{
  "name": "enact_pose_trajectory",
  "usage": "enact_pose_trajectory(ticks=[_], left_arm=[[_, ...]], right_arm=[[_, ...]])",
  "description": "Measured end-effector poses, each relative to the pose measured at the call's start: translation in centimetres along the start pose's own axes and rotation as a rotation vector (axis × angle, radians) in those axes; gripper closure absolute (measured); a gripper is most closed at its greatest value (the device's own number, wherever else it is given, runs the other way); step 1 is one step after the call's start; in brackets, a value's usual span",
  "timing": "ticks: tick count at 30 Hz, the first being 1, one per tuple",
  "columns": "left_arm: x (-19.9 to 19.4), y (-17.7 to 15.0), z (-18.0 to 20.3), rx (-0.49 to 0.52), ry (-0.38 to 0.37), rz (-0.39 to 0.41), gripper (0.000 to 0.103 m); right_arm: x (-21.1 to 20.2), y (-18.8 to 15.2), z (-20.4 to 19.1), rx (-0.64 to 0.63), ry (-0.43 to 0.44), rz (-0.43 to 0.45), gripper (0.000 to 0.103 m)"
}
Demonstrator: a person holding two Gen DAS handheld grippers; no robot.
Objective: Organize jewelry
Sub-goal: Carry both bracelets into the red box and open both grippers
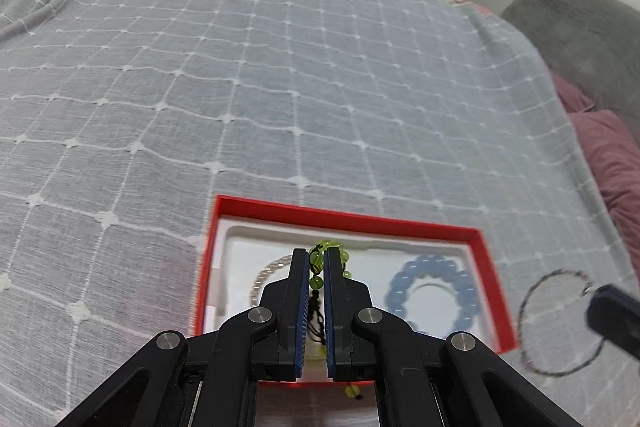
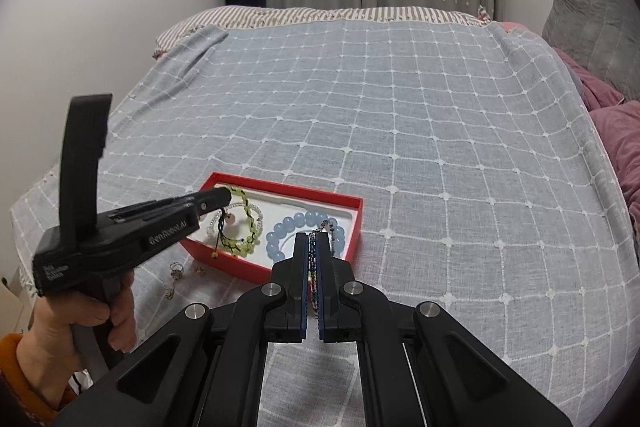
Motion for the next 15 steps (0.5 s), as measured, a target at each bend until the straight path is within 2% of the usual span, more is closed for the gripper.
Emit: enact_pose_trajectory(ticks=[6, 15], left_arm=[[1.1, -0.2, -1.4, 0.019, 0.070, 0.007, 0.102], [1.1, -0.1, -2.7, 0.029, 0.114, 0.013, 0.101]], right_arm=[[2.0, 1.9, -0.8, 0.005, 0.050, 0.011, 0.101], [5.8, 3.2, -1.9, -0.016, 0.089, -0.005, 0.101]])
Point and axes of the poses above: each gripper's, at about its wrist camera, not at the fingertips, and x roughly the way its jaws point, z to its right, y to its top, the point moved 10 cm from there along x, roughly the way its jaws point, and after that the axes turned 13 degrees about y, right-handed, at the moved point
